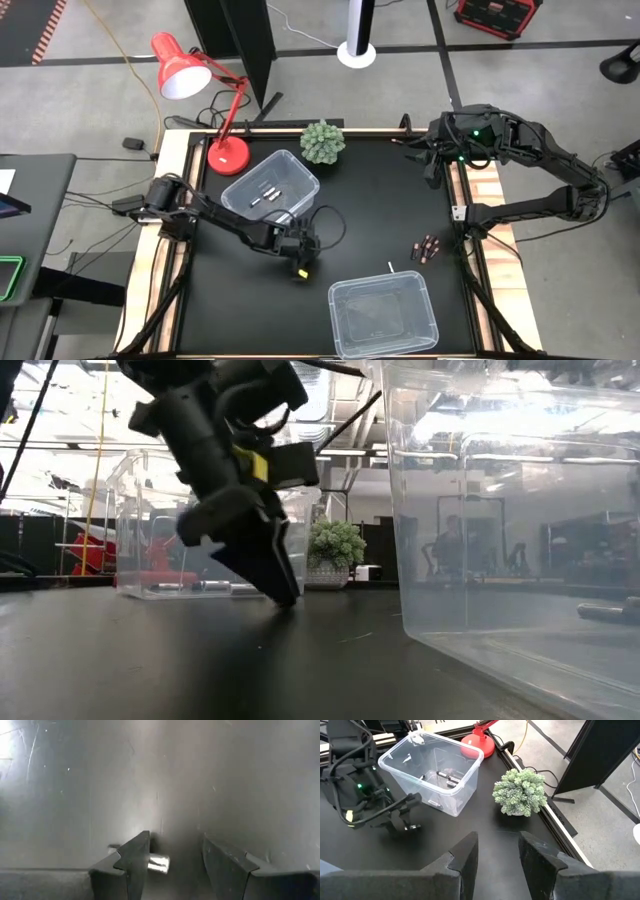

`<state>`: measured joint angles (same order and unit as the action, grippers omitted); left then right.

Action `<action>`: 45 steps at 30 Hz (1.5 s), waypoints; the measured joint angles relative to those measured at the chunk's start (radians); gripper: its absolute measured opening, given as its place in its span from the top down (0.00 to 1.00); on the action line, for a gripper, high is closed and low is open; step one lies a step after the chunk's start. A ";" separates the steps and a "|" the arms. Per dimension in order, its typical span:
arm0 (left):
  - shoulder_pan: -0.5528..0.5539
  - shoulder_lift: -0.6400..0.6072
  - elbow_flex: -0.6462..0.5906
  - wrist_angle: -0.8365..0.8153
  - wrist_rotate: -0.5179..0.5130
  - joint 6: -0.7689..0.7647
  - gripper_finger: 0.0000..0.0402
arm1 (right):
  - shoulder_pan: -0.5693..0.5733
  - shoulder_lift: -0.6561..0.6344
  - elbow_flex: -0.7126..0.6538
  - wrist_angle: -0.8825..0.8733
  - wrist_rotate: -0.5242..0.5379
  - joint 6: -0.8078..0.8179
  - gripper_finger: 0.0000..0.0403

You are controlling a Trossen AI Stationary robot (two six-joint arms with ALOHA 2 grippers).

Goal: Sort batteries
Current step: Put the silver battery into the top transparent bin

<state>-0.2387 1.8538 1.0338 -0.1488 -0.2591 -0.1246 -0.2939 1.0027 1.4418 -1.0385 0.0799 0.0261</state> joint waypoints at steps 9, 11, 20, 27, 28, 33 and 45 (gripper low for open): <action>-0.038 -0.033 0.008 -0.057 -0.030 0.198 0.56 | 0.000 0.000 0.000 0.000 0.000 0.000 0.61; -0.048 -0.034 0.028 -0.087 -0.034 0.216 0.56 | 0.000 0.000 0.000 0.000 0.000 0.000 0.61; -0.016 -0.035 0.076 -0.220 -0.152 -0.117 0.56 | 0.000 0.000 0.000 0.000 0.000 0.000 0.61; -0.014 -0.035 0.076 -0.297 -0.162 -0.291 0.56 | 0.000 0.000 0.000 0.000 0.000 0.000 0.61; -0.014 -0.035 0.076 -0.296 -0.151 -0.300 0.56 | 0.000 0.000 0.000 0.000 0.000 0.000 0.61; -0.014 -0.035 0.076 -0.260 -0.111 -0.332 0.56 | 0.000 0.000 0.000 0.000 0.000 -0.001 0.61; -0.009 0.013 0.078 -0.209 -0.084 -0.414 0.56 | 0.000 0.000 0.000 0.001 0.000 -0.005 0.61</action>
<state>-0.2474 1.8669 1.1118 -0.3575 -0.3432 -0.5389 -0.2935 1.0027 1.4418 -1.0374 0.0799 0.0214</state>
